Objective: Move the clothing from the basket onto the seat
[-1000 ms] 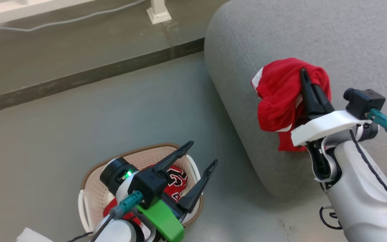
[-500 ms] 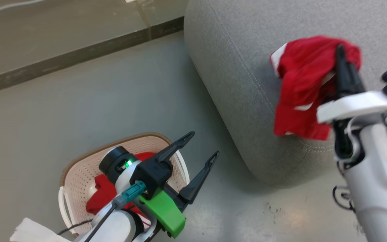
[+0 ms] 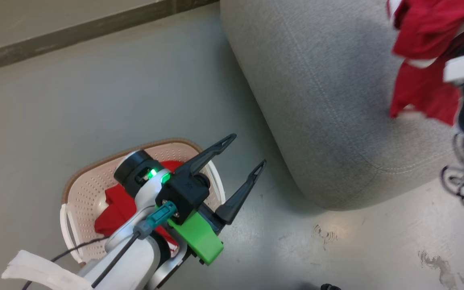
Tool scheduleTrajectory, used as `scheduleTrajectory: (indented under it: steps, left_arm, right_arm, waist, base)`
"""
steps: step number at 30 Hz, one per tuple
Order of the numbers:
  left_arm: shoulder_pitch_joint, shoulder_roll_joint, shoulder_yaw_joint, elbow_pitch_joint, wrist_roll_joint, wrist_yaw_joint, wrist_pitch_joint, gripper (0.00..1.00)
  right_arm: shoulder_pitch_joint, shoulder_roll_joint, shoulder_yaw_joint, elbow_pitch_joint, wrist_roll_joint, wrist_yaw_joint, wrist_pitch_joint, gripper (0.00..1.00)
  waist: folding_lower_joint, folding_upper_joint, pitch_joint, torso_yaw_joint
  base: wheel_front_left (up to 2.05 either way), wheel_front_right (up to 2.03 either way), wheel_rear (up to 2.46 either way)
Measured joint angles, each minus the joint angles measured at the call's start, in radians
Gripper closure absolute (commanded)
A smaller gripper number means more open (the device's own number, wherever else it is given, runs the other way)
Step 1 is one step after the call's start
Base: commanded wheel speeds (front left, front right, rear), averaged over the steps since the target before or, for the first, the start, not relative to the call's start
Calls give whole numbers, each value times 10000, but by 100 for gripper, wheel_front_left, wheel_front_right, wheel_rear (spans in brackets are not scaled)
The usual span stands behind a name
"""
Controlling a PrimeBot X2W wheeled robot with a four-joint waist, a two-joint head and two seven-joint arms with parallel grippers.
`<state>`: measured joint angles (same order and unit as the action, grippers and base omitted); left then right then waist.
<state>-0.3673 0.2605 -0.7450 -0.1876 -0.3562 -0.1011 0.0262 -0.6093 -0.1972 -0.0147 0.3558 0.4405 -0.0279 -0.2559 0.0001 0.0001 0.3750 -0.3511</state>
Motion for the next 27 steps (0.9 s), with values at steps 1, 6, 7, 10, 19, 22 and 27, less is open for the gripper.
scheduleTrajectory:
  steps: [1,6,7,10,19,22,27]
  left_arm:
    - [-148,2,0,-128,50,-2,2,0]
    - [-372,29,-2,-232,96,-13,132,0]
    - [-417,33,-4,-255,107,-50,178,0]
    - [-569,38,-4,-399,130,-56,238,0]
    - [-1149,84,-8,-721,255,-63,443,0]
    - [-1303,96,-2,-794,261,-86,451,0]
    - [-1441,136,-8,-798,265,-90,525,0]
  right_arm:
    - [-268,-278,-217,105,-4,0,0,100]
    - [-777,-721,-395,529,-82,15,0,100]
    - [-897,-773,-447,598,-88,19,0,100]
    - [-1337,-1035,-642,842,-90,90,0,100]
    - [-2508,-1476,-1267,1195,-6,98,0,100]
    - [-2774,-1505,-1373,1452,8,98,0,100]
    - [-2825,-1363,-1340,2391,23,90,0,100]
  waist:
    - [0,0,145,83]
    - [0,0,531,342]
    - [-1,0,616,394]
    - [0,0,889,554]
    - [0,0,1824,1007]
    - [0,0,2152,1135]
    - [0,0,2676,1305]
  base:
    - [0,0,0]
    - [0,0,0]
    - [0,0,0]
    - [0,0,0]
    - [0,0,0]
    - [0,0,0]
    - [0,0,0]
